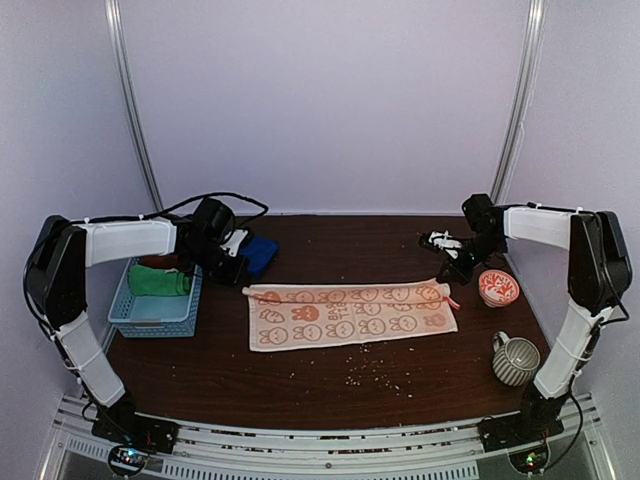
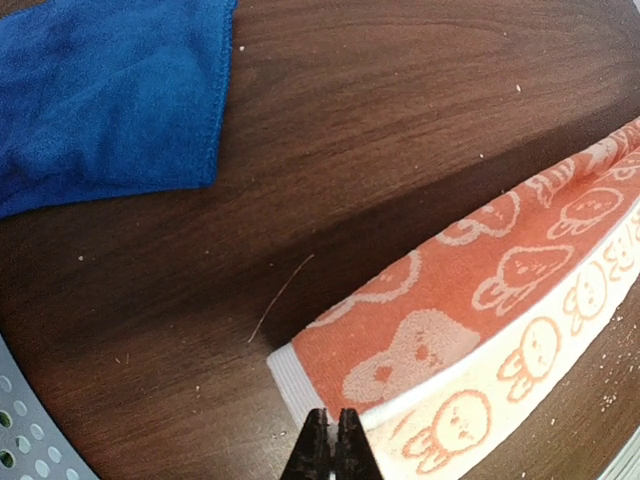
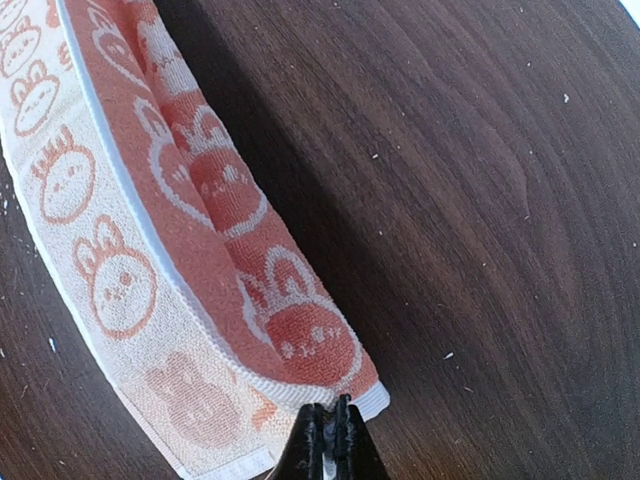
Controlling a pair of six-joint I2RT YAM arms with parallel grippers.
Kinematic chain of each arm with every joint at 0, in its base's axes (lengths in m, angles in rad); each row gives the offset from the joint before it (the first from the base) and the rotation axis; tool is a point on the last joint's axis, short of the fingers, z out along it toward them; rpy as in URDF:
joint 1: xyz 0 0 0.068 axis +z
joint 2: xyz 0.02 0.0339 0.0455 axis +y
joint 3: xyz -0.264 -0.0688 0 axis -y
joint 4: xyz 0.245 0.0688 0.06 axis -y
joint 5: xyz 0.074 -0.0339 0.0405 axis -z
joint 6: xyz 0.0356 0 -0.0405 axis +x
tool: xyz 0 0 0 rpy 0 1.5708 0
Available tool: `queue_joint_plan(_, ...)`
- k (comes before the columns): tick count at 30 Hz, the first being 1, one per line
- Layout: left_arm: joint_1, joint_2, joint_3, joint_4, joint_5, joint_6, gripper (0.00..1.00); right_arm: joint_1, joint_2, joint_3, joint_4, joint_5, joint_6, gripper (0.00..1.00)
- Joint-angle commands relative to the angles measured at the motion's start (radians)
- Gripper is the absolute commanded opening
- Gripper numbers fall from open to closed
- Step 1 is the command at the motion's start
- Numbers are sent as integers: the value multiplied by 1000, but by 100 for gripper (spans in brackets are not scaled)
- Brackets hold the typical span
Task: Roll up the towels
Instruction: Fold the towel at the center of the board.
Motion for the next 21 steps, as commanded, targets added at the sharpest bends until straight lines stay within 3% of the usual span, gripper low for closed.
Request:
queue_joint_plan(1,5,-13,-17,0,36,19,0,0,-23,-5,-31,44,-46,0)
queue_joint_plan(21,-29,-7,-88,-28,149,41,0,0,-92,-66,-84,38,-133,0)
